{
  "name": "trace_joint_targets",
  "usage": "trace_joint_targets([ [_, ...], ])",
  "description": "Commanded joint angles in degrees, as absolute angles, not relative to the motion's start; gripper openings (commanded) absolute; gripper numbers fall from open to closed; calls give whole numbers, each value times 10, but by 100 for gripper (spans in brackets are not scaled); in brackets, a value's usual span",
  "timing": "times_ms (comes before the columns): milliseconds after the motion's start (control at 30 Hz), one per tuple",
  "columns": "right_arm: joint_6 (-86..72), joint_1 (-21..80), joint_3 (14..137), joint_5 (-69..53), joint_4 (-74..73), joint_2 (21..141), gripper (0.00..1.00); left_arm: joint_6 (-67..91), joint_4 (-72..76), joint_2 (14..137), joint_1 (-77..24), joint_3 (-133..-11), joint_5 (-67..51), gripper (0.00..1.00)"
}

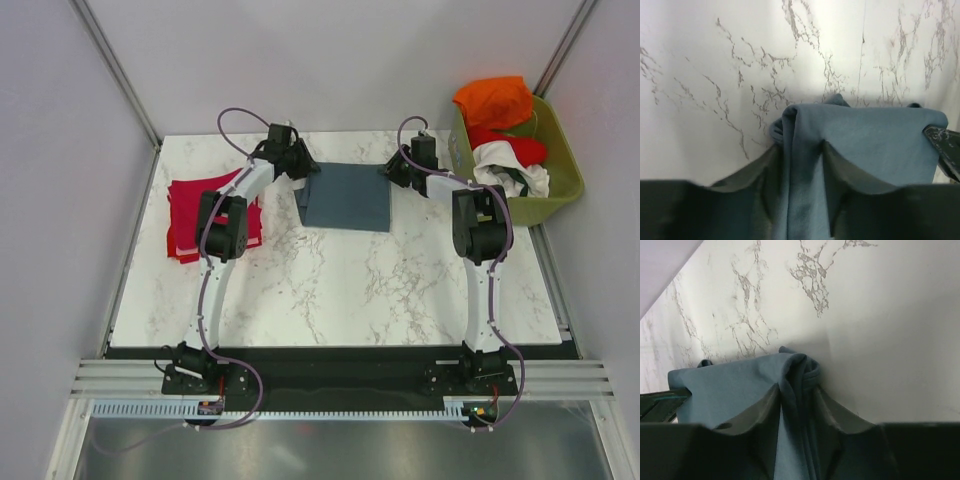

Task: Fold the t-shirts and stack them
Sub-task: Neatly place the folded tshirt to the corner

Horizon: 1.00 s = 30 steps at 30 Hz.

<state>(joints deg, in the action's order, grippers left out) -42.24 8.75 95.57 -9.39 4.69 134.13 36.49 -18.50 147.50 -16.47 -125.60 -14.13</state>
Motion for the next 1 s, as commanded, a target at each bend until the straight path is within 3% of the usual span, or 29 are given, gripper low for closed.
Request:
trace_joint_targets([
  [0,-432,90,981,-102,37,1364,38,395,-171,1501,-166,-1271,-155,39],
  [33,-434,89,994,-104,36,1373,26,398,-171,1508,-165,-1274,-158,32],
  [67,-434,91,1003,-107,33,1377,21,399,-171,1510,-165,-1285,-167,18],
  [167,-425,98,1020,-104,32,1376,5,396,-157,1498,-166,-1282,-169,2],
  [233,-412,104,1016,-91,33,1358,0,385,-143,1478,-166,-1260,-160,2],
  [600,-368,129,912,-95,57,1195,0,351,-115,1227,-170,-1074,-127,2],
  [767,-333,152,853,-88,39,1083,0,395,-43,1087,-178,-903,-167,2],
  [967,-303,182,853,-105,2,992,0,395,-68,938,-179,-810,-147,2],
])
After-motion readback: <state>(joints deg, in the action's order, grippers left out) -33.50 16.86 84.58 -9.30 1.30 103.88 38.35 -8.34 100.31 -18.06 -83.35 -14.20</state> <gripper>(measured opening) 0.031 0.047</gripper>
